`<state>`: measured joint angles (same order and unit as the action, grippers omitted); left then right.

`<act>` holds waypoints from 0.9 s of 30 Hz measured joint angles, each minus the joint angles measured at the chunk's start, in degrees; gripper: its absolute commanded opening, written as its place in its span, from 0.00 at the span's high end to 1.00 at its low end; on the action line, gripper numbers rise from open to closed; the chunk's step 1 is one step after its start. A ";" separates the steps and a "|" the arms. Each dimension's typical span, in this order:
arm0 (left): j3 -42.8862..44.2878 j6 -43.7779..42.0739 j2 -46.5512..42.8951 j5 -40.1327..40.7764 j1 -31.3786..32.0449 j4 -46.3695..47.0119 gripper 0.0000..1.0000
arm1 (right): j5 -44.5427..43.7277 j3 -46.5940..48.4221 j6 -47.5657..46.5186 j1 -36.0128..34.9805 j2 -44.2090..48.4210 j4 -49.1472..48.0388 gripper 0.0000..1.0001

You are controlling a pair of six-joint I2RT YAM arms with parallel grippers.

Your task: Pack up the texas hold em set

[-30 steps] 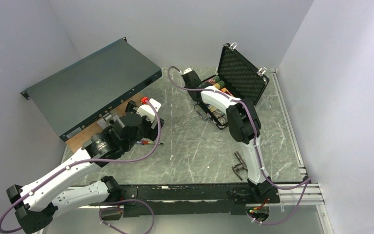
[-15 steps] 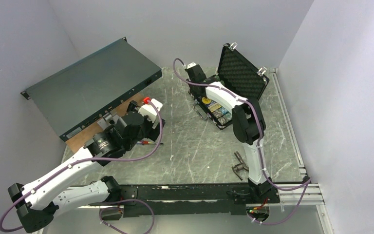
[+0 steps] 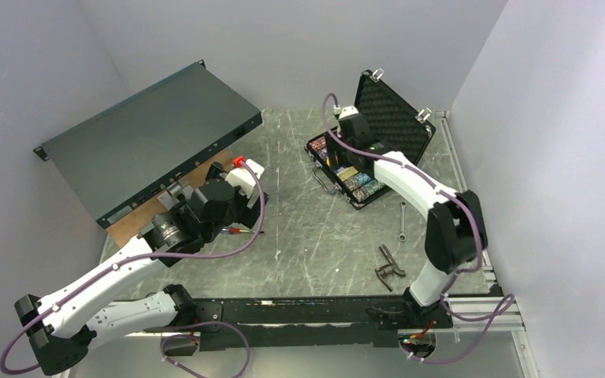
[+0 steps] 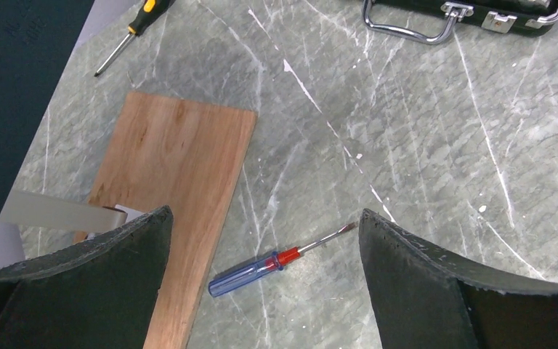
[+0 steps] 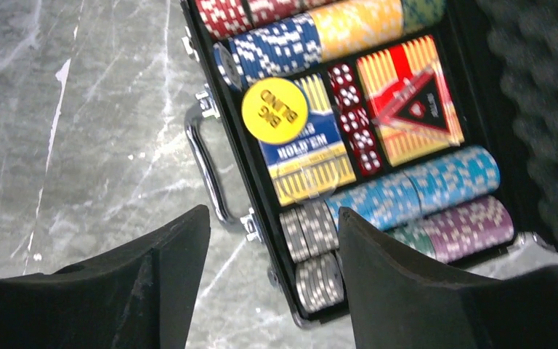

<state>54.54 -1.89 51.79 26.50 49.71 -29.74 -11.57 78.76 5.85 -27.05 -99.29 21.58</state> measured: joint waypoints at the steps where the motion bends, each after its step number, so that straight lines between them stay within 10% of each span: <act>1: 0.00 0.00 -0.28 -0.33 -0.02 0.00 0.01 | 0.39 -1.73 0.66 0.52 1.99 0.11 0.30; 14: 0.02 0.24 -4.37 -1.66 -0.04 -0.07 0.01 | -1.20 -4.74 5.42 7.34 23.12 1.53 0.15; 27: 0.02 1.03 -6.69 -3.37 -0.04 -0.09 0.01 | -9.44 3.08 8.33 15.91 23.39 2.38 0.08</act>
<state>54.57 -0.86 45.10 23.14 49.67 -29.82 -21.02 81.84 14.17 -11.14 -75.90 23.97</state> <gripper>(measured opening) 0.994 0.918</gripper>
